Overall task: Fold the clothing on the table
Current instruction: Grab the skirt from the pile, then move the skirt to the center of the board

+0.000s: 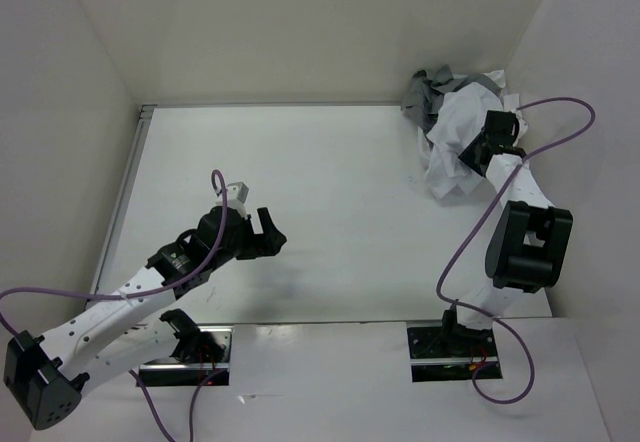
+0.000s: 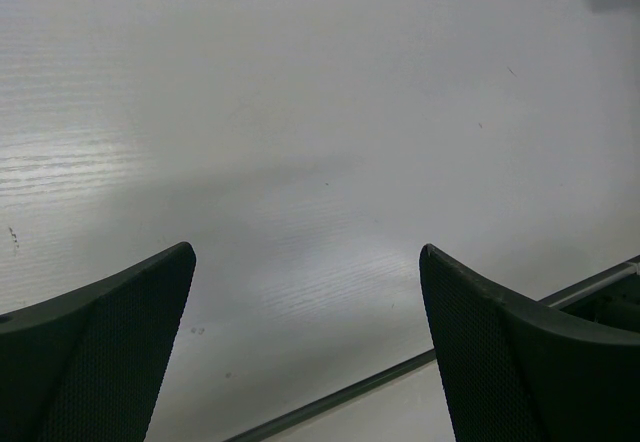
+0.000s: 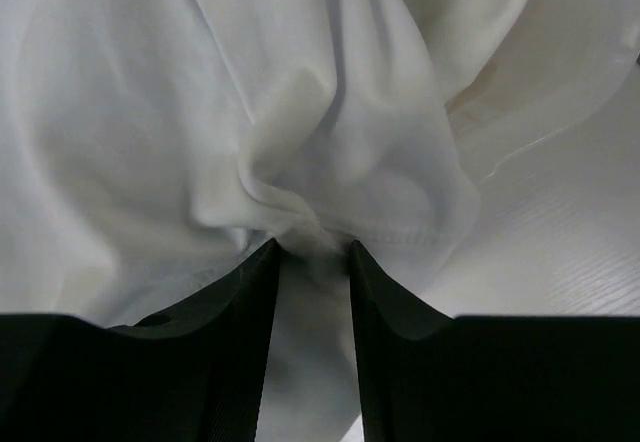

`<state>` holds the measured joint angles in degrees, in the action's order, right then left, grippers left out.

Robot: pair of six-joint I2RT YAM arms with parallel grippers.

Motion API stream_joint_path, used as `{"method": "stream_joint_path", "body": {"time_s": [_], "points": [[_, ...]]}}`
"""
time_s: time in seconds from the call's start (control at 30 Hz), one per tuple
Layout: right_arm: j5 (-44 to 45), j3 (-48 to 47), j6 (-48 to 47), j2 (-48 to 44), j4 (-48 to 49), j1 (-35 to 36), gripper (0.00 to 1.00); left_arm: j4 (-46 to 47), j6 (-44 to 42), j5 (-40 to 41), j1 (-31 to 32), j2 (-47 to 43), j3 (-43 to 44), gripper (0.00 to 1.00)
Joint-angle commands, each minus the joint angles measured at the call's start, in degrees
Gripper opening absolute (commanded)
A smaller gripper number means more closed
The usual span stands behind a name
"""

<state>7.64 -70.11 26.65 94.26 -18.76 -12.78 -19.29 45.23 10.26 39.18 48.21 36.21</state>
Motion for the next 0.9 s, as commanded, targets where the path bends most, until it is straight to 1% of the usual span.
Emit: {"method": "stream_joint_path", "body": {"time_s": [0.0, 0.03, 0.1, 0.13, 0.17, 0.23, 0.3, 0.33, 0.37, 0.4, 0.5, 0.57, 0.63, 0.7, 0.73, 0.8, 0.83, 0.87], "points": [[1.33, -2.40, -0.46, 1.10, 2.49, -0.32, 0.36, 1.18, -0.23, -0.24, -0.24, -0.83, -0.26, 0.99], [1.33, -1.88, -0.46, 1.10, 3.20, -0.32, 0.36, 1.18, -0.23, -0.24, -0.24, -0.83, -0.26, 0.99], [-0.60, -1.88, -0.46, 1.72, 4.52, -0.32, 0.26, 1.18, -0.23, -0.24, -0.24, -0.83, -0.26, 0.99], [-2.35, -1.88, -0.46, 1.72, 5.05, -0.32, 0.06, 1.18, -0.23, -0.24, -0.24, -0.83, -0.26, 0.99], [-3.06, -1.88, -0.46, 1.72, 5.05, -0.32, 0.00, 1.18, -0.23, -0.24, -0.24, -0.83, -0.26, 0.99], [-4.29, -1.88, -0.46, -0.38, 5.05, 0.81, 0.00, 1.18, -0.23, -0.24, -0.24, -0.83, -0.26, 0.99], [-4.30, -1.88, -1.08, -6.26, 5.05, 2.40, 0.00, 1.18, -0.23, -0.24, -0.24, -1.36, -0.26, 0.99], [-3.78, -1.88, -1.08, -10.28, 2.96, 4.14, 0.00, 1.79, -0.23, -0.24, -0.24, -1.36, -0.26, 0.99], [-3.77, -2.40, -1.08, -10.32, 2.25, 5.03, 0.00, 1.80, -0.23, -0.94, -0.24, -1.36, -0.26, 0.99], [-3.16, -3.71, -1.08, -14.06, 1.20, 5.91, 0.00, 1.80, -0.23, -0.95, -0.24, -1.36, -0.26, 0.99], [-2.45, -8.44, -1.69, -20.22, -4.41, 8.90, 0.00, 2.33, -0.23, -2.17, -0.24, -0.74, -0.26, 0.99], [-2.98, -10.74, -2.22, -22.97, -6.19, 10.48, 0.00, 2.85, -0.76, -2.70, -0.24, -0.13, -0.26, 0.99], [-5.61, -14.34, -2.83, -26.39, -8.39, 11.27, 0.00, 2.85, -0.76, -3.23, -0.24, 0.40, 0.26, 0.99], [-8.94, -18.20, -2.84, -27.63, -9.70, 11.28, 0.00, 3.47, -0.76, -3.23, -0.24, 0.40, 0.27, 0.99], [-13.48, -19.44, -3.53, -28.16, -10.32, 11.98, 0.00, 4.08, -0.76, -3.75, -0.24, 0.40, 0.27, 0.99], [-18.95, -21.81, -3.54, -28.87, -10.33, 11.98, 0.00, 4.61, -1.28, -4.98, -0.24, 0.93, 0.27, 0.99], [-23.85, -22.70, -3.54, -28.87, -10.33, 11.98, 0.00, 5.13, -1.29, -5.60, -0.24, 0.93, 0.27, 0.99], [-25.90, -23.58, -2.32, -28.35, -10.85, 11.98, 0.00, 5.83, -1.29, -6.82, -0.24, 0.93, 0.27, 0.99]]}}
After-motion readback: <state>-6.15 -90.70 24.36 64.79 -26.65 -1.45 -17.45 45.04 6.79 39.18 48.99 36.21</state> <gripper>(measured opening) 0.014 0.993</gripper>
